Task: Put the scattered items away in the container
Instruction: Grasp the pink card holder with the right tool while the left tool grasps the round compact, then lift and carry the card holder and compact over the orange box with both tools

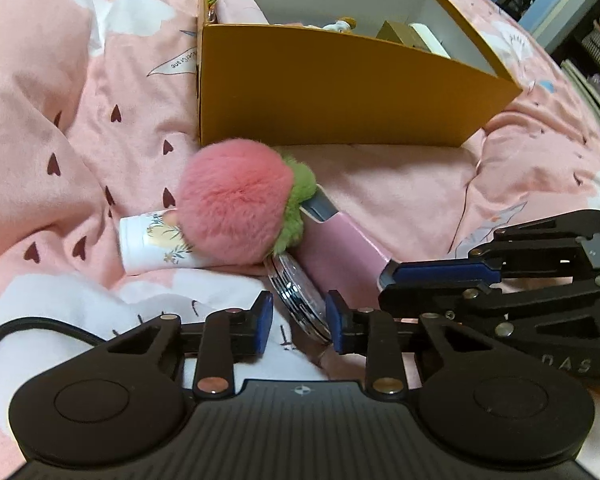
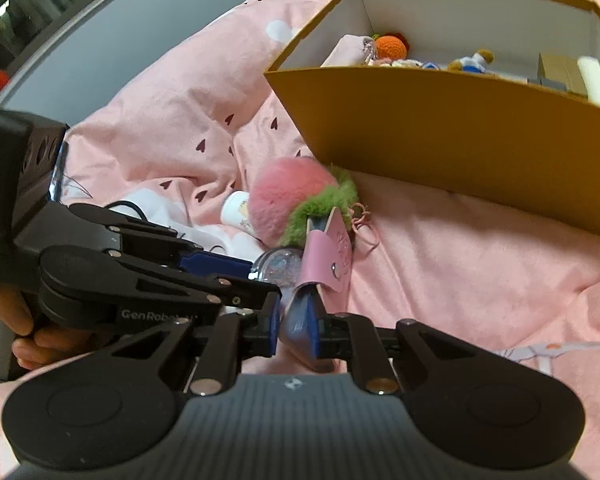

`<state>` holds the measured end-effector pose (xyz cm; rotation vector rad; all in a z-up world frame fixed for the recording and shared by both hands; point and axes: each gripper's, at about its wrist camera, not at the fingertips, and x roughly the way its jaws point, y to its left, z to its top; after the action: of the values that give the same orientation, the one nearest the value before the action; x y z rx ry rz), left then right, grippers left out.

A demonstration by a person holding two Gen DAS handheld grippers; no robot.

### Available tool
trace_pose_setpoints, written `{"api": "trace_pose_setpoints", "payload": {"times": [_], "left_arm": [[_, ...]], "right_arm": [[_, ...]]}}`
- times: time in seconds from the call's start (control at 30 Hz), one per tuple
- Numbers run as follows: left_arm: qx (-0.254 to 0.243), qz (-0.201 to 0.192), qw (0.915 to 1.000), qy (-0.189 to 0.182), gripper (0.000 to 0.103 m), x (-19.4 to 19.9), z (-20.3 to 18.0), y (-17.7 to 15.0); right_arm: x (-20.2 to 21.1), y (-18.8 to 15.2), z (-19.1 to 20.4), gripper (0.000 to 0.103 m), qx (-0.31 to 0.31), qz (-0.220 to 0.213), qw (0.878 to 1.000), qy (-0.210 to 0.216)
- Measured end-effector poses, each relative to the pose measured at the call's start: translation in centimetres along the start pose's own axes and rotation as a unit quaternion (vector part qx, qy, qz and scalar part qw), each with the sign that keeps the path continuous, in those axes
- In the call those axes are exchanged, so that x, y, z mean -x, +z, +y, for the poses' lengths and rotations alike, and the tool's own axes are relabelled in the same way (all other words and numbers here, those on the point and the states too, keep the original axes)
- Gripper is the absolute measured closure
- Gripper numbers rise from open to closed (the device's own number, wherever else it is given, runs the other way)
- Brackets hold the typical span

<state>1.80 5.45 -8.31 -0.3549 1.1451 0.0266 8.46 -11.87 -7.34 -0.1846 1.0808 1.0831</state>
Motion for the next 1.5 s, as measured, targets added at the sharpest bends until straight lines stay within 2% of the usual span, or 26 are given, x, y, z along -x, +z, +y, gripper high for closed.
{"api": "trace_pose_setpoints", "payload": {"times": [0.1,0.2,0.37,0.5,0.73,0.87,0.97,1.07,1.17,1.33,1.43,1.5], "left_arm": [[0.005,0.001,0.9999,-0.009,0.074,-0.2,0.2,0.1],[0.011,0.003,0.9997,-0.024,0.075,-0.4,0.3,0.2],[0.012,0.007,0.9996,-0.025,0.075,-1.0,0.0,0.3],[0.017,0.004,0.9995,-0.028,0.080,-1.2,-0.3,0.4],[-0.001,-0.006,0.9992,-0.039,0.081,-1.3,-1.1,0.6],[-0.009,-0.003,0.9991,-0.041,0.081,-1.6,-1.4,0.8],[-0.008,-0.004,0.9993,-0.036,0.082,-1.8,-1.4,0.8],[-0.007,0.001,0.9996,-0.028,0.082,-1.9,-1.3,0.8],[-0.009,0.004,0.9997,-0.024,0.083,-2.0,-1.3,0.7],[-0.008,0.006,0.9998,-0.019,0.083,-2.0,-1.2,0.7],[-0.008,0.006,0.9998,-0.018,0.083,-1.9,-1.2,0.6],[-0.008,0.005,0.9999,-0.014,0.083,-1.8,-1.2,0.6]], "right_arm": [[0.2,0.1,0.8,0.070,0.028,0.003,0.999,-0.039],[0.4,-0.1,0.9,0.070,0.040,0.005,0.998,-0.056],[0.3,-0.1,0.4,0.070,0.030,0.015,0.999,-0.037],[0.7,-0.3,0.4,0.070,0.043,0.030,0.998,-0.030],[1.2,-0.7,1.3,0.070,0.071,0.051,0.996,-0.020],[1.6,-0.8,2.0,0.070,0.087,0.052,0.995,-0.012],[2.2,-0.5,2.1,0.070,0.095,0.041,0.994,-0.024],[2.7,0.1,0.5,0.069,0.067,0.018,0.997,-0.043],[2.0,0.8,-3.1,0.068,-0.008,0.012,0.998,-0.062],[0.0,0.7,-6.9,0.068,-0.108,0.029,0.993,-0.023],[-1.1,0.6,-7.3,0.071,-0.135,0.036,0.990,0.004],[-1.4,0.3,-6.5,0.072,-0.129,0.038,0.991,0.007]]}}
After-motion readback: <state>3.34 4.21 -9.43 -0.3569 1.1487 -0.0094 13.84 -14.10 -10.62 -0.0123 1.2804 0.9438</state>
